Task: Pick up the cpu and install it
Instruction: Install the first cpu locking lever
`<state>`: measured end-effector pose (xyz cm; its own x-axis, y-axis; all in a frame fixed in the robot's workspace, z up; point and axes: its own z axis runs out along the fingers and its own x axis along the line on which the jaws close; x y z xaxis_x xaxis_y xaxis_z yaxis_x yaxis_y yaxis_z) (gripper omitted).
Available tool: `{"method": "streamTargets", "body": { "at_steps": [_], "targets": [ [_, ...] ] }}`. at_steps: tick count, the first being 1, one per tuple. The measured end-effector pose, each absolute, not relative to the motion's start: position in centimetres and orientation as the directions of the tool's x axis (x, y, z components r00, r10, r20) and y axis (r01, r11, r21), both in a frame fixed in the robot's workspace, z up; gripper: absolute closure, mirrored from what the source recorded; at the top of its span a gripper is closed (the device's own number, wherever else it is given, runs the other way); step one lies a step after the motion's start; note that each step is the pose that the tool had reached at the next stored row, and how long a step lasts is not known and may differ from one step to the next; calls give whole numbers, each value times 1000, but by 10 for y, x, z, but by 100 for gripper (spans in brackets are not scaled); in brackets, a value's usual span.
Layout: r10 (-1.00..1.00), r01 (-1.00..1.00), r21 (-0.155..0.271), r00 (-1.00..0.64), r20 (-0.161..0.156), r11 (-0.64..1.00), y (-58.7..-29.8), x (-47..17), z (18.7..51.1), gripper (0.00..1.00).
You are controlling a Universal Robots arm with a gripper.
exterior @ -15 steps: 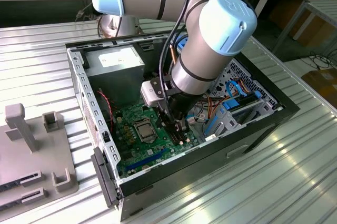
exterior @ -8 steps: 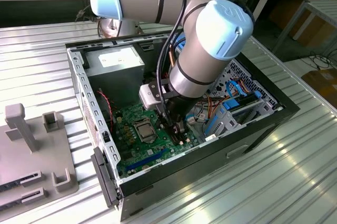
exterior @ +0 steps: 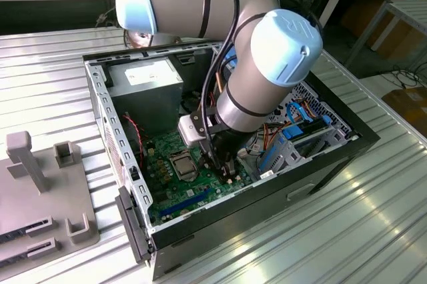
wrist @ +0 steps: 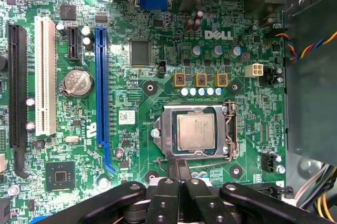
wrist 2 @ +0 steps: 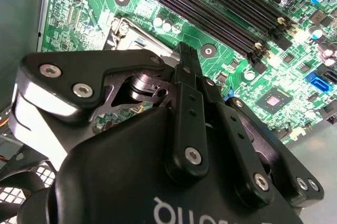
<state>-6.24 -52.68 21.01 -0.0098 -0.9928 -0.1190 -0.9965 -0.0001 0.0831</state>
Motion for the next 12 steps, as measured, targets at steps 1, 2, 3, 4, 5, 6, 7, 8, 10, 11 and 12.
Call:
{"method": "streamTargets", "body": {
  "at_steps": [1,2,3,4,5,6,7,8,10,11,12],
  "targets": [
    [-993,-997,83,-10,-119,0,-527,-62,210,89],
    [-993,-997,83,-10,-119,0,-527,-62,209,89],
    [-993,-997,83,-10,-119,0,-528,-62,208,89],
    [-993,-997,83,-10,-119,0,-528,-62,208,89],
    [-993,-997,83,-10,-119,0,-529,-62,207,89],
    [-993,-997,83,-10,-119,0,-529,-62,207,89],
    [-993,-997,83,-10,-119,0,-529,-62,207,89],
    [-993,-997,83,-10,-119,0,-529,-62,206,89],
    [-993,-997,83,-10,-119,0,-530,-62,206,89],
    [-993,-997,83,-10,-119,0,-530,-62,206,89],
    [-993,-997,83,-10,-119,0,-530,-61,206,89]
  ]
}}
